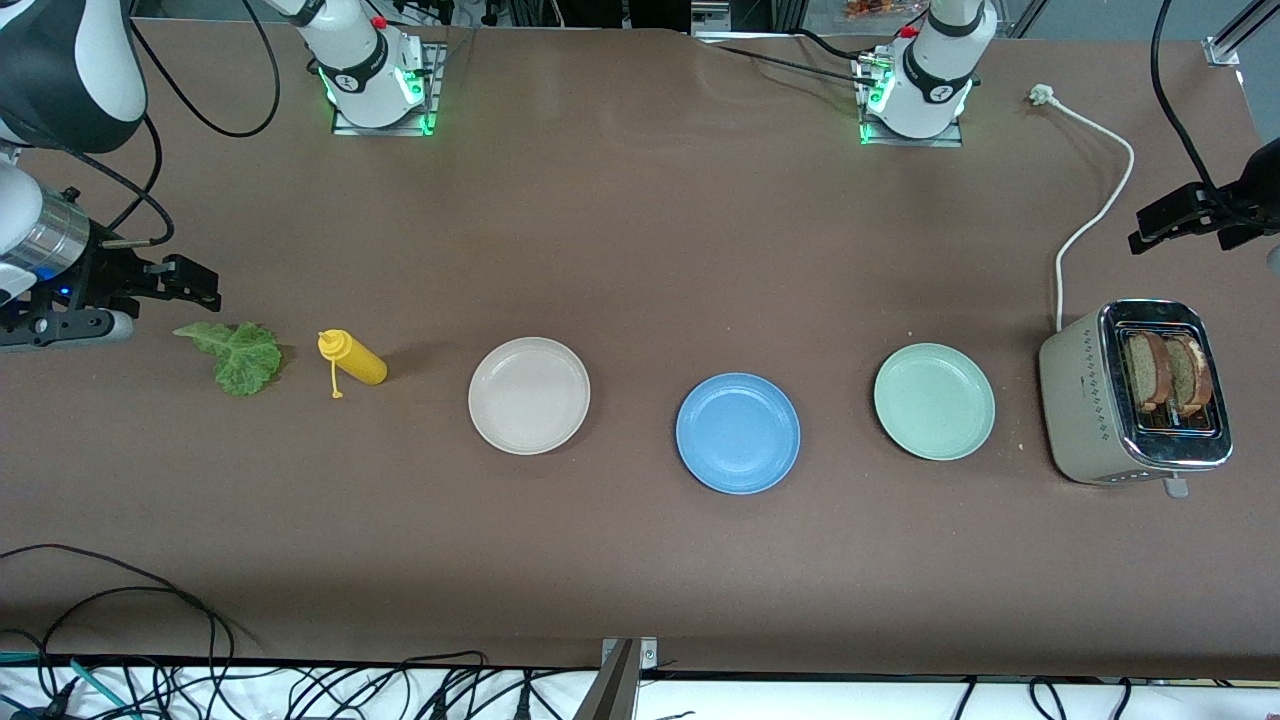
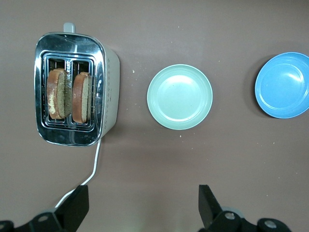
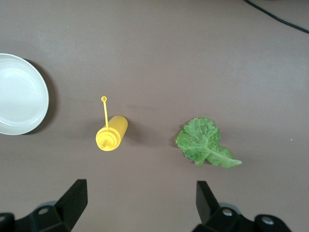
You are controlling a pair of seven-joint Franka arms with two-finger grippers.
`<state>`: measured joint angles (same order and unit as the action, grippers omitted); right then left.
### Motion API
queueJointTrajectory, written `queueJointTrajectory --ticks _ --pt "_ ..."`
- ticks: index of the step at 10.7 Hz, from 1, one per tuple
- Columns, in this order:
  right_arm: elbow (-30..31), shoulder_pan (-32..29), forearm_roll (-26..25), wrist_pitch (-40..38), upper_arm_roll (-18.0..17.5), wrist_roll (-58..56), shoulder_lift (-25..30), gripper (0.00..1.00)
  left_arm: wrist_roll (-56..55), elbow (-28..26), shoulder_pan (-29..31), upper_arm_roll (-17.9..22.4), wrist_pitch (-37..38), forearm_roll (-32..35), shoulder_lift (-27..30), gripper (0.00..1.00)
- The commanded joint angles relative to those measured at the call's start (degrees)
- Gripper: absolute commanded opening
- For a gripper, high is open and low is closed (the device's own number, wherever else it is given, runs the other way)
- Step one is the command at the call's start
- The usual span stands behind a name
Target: Make sandwich in blue plate with both arms
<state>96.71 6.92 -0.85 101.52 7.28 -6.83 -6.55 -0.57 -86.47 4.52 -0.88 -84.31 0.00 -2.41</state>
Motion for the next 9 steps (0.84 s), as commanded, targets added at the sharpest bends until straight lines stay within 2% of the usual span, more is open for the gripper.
queueJointTrajectory --ticks 1,9 --pt "-0.65 -0.15 -0.21 -0.71 -0.07 0.33 -0.75 1.0 -0.31 0.6 0.14 -0.18 0.99 1.32 0.3 1.0" --pt "-0.56 -0.24 -0.12 -0.27 -0.07 0.42 -0.83 1.0 -0.31 0.69 0.06 -0.18 0.99 1.32 0.3 1.0"
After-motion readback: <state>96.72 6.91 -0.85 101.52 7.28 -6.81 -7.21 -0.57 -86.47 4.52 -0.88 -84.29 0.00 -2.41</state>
